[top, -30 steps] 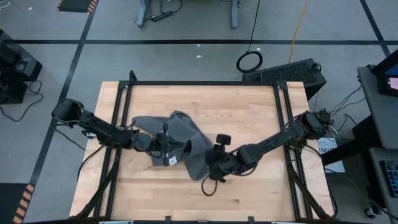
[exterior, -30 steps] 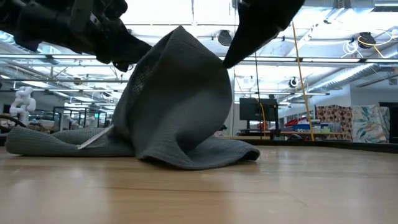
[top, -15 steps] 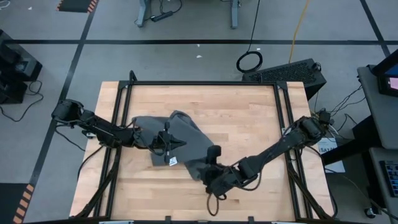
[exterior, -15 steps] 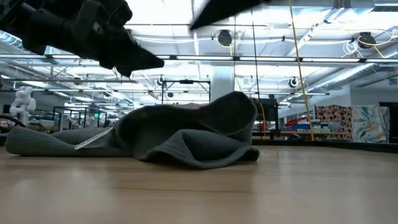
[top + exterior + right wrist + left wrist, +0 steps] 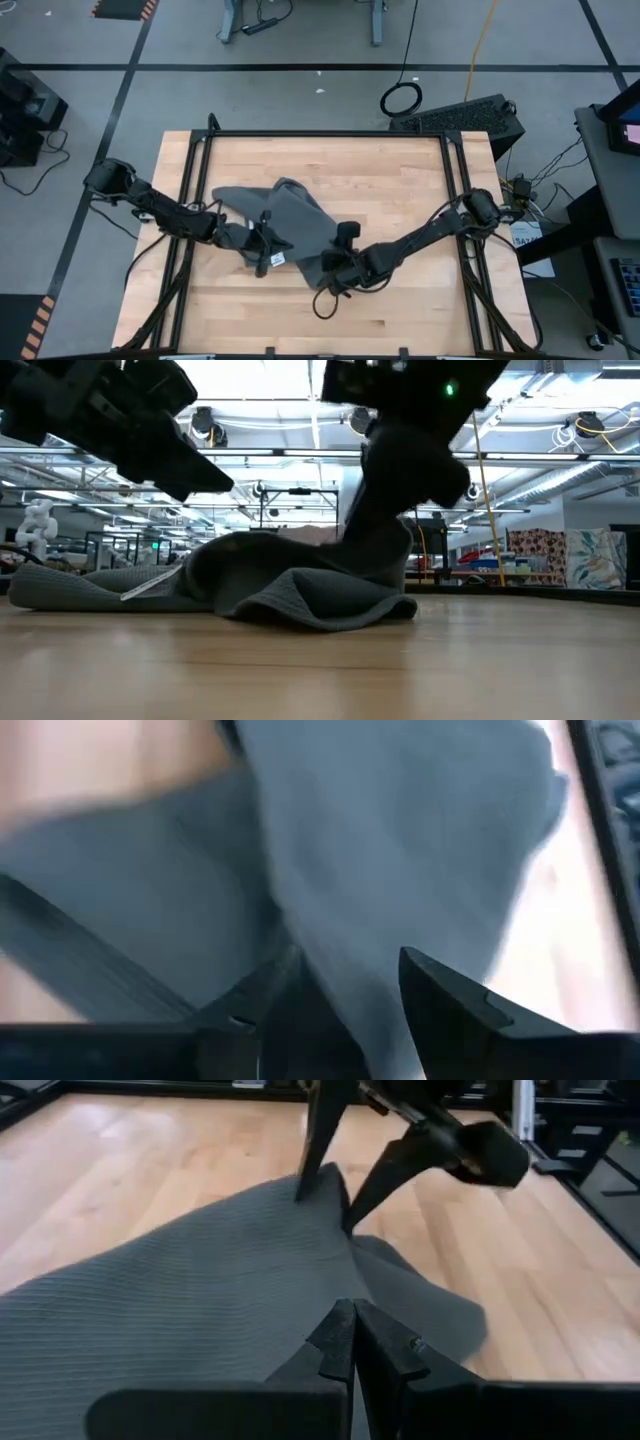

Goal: Roll towel into tight, uniform cylinder
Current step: Roll the gray towel

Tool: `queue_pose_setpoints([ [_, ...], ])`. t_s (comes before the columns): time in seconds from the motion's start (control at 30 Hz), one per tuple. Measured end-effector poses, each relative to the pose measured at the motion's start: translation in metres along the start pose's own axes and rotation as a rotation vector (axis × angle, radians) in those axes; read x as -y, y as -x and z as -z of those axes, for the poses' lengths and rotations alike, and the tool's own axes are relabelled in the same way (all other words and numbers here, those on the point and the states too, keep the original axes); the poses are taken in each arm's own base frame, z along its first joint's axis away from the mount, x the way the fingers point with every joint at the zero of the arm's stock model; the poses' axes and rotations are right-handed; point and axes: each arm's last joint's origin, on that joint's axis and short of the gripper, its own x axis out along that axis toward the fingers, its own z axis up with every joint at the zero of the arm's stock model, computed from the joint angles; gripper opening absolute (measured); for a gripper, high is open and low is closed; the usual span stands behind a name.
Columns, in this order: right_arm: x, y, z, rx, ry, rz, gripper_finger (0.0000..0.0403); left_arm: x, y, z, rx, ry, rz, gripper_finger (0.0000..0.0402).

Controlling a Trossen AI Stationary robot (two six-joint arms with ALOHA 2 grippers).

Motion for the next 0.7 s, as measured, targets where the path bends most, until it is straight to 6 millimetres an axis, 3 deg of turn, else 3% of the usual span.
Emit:
queue_pose_setpoints([
  [0.23,-0.013,-0.001,-0.006,0.08,0.034,-0.051,0.0167,0.007,0.003,0.003,0.003,0.0,-0.076,0.0013],
  [0.37,-0.026,-0.024,0.0,0.076,0.103,0.006,0.0198,0.007,0.003,0.003,0.006,0.002,-0.087,0.0013],
  [0.53,-0.031,-0.044,0.01,0.068,0.163,0.225,0.0239,0.007,0.003,0.002,0.011,0.004,-0.088,0.0013],
  [0.63,-0.028,-0.047,0.009,0.063,0.153,0.217,0.0229,0.007,0.003,0.002,0.011,0.004,-0.089,0.0013],
  [0.7,-0.026,-0.047,0.008,0.06,0.147,0.204,0.02,0.007,0.003,0.002,0.012,0.004,-0.089,0.0013],
])
